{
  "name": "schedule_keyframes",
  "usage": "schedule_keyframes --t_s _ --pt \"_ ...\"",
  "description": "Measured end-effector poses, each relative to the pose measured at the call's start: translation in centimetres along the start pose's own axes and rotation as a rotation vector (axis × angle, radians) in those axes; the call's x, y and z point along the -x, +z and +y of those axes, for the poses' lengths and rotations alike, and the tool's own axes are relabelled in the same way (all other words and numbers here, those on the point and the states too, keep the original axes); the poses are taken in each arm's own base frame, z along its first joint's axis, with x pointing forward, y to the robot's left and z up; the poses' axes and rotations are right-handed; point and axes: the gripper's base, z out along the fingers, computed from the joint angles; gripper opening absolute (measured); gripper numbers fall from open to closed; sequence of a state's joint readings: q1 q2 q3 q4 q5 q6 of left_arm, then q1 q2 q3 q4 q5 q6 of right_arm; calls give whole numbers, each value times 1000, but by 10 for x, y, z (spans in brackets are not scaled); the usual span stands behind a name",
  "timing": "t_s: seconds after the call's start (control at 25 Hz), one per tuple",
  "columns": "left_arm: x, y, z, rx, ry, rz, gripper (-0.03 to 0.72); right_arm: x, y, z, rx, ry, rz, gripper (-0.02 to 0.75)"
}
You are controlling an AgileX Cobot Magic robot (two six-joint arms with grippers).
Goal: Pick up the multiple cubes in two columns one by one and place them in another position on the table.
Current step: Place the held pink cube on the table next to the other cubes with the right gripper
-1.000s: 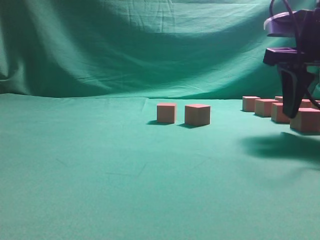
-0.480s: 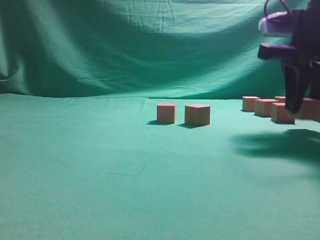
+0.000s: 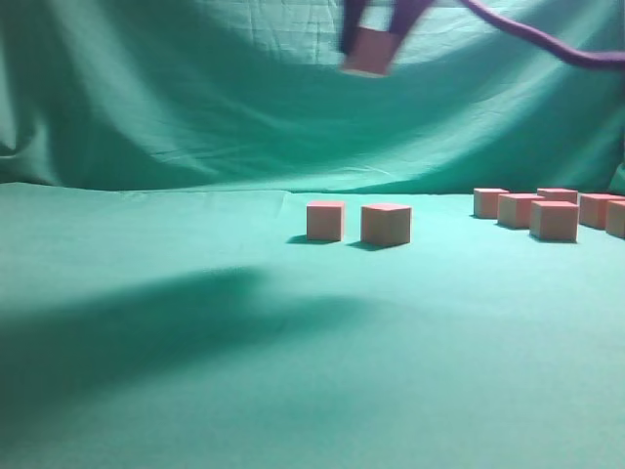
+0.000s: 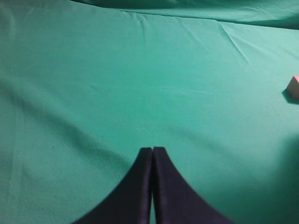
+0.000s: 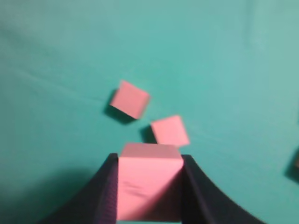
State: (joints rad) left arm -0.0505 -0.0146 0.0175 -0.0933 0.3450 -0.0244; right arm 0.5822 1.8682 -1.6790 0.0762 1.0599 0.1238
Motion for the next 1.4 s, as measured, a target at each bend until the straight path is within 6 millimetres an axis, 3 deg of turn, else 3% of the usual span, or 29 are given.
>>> schedule_keyframes --t_s 0.08,0.24,0.36,0.56,0.72,1.4 --pt "0 0 0 0 0 0 0 8 9 29 26 -6 2 258" --pt "0 0 0 0 0 0 0 20 49 64 42 -5 49 258" --pt "0 0 0 0 0 0 0 27 79 79 40 -9 73 258" --pt "0 0 0 0 0 0 0 32 116 81 -6 -16 94 258" --pt "0 0 0 0 0 0 0 31 130 75 -76 15 99 258" --pt "0 0 0 0 0 0 0 32 135 70 -132 67 84 258"
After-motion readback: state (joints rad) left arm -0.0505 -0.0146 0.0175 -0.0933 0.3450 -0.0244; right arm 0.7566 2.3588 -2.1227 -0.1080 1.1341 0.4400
